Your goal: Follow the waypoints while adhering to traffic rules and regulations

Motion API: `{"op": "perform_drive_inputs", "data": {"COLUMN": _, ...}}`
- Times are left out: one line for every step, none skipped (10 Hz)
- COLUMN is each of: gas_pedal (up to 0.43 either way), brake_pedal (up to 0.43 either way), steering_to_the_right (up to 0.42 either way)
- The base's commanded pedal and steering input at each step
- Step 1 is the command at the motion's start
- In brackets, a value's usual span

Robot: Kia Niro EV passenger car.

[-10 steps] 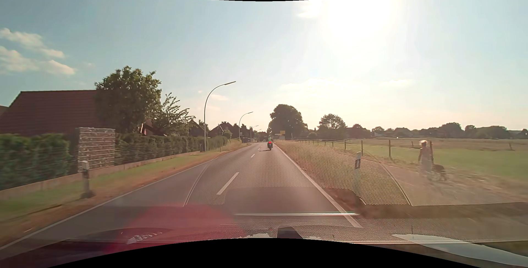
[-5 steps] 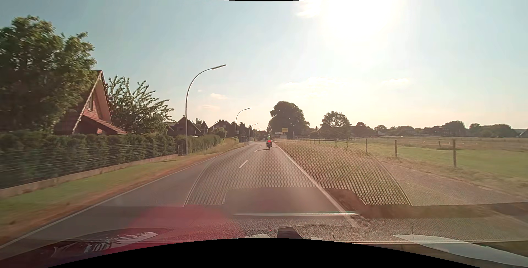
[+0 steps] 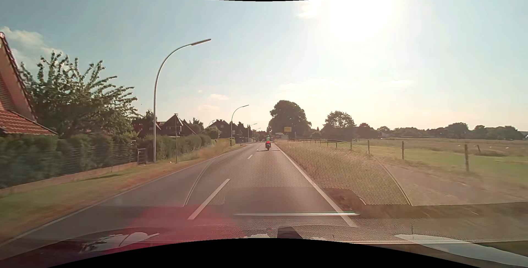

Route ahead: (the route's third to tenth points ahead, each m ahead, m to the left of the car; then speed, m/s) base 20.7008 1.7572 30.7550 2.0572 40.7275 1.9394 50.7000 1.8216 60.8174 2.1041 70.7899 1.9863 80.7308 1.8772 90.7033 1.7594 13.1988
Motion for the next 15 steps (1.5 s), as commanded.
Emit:
{"op": "perform_drive_inputs", "data": {"gas_pedal": 0.079, "brake_pedal": 0.0, "steering_to_the_right": -0.002}}
{"op": "perform_drive_inputs", "data": {"gas_pedal": 0.079, "brake_pedal": 0.0, "steering_to_the_right": -0.002}}
{"op": "perform_drive_inputs", "data": {"gas_pedal": 0.087, "brake_pedal": 0.0, "steering_to_the_right": -0.002}}
{"op": "perform_drive_inputs", "data": {"gas_pedal": 0.087, "brake_pedal": 0.0, "steering_to_the_right": -0.002}}
{"op": "perform_drive_inputs", "data": {"gas_pedal": 0.098, "brake_pedal": 0.0, "steering_to_the_right": -0.002}}
{"op": "perform_drive_inputs", "data": {"gas_pedal": 0.11, "brake_pedal": 0.0, "steering_to_the_right": -0.002}}
{"op": "perform_drive_inputs", "data": {"gas_pedal": 0.11, "brake_pedal": 0.0, "steering_to_the_right": -0.002}}
{"op": "perform_drive_inputs", "data": {"gas_pedal": 0.11, "brake_pedal": 0.0, "steering_to_the_right": -0.003}}
{"op": "perform_drive_inputs", "data": {"gas_pedal": 0.11, "brake_pedal": 0.0, "steering_to_the_right": -0.003}}
{"op": "perform_drive_inputs", "data": {"gas_pedal": 0.11, "brake_pedal": 0.0, "steering_to_the_right": -0.003}}
{"op": "perform_drive_inputs", "data": {"gas_pedal": 0.11, "brake_pedal": 0.0, "steering_to_the_right": -0.003}}
{"op": "perform_drive_inputs", "data": {"gas_pedal": 0.11, "brake_pedal": 0.0, "steering_to_the_right": -0.005}}
{"op": "perform_drive_inputs", "data": {"gas_pedal": 0.11, "brake_pedal": 0.0, "steering_to_the_right": -0.005}}
{"op": "perform_drive_inputs", "data": {"gas_pedal": 0.11, "brake_pedal": 0.0, "steering_to_the_right": -0.005}}
{"op": "perform_drive_inputs", "data": {"gas_pedal": 0.118, "brake_pedal": 0.0, "steering_to_the_right": -0.005}}
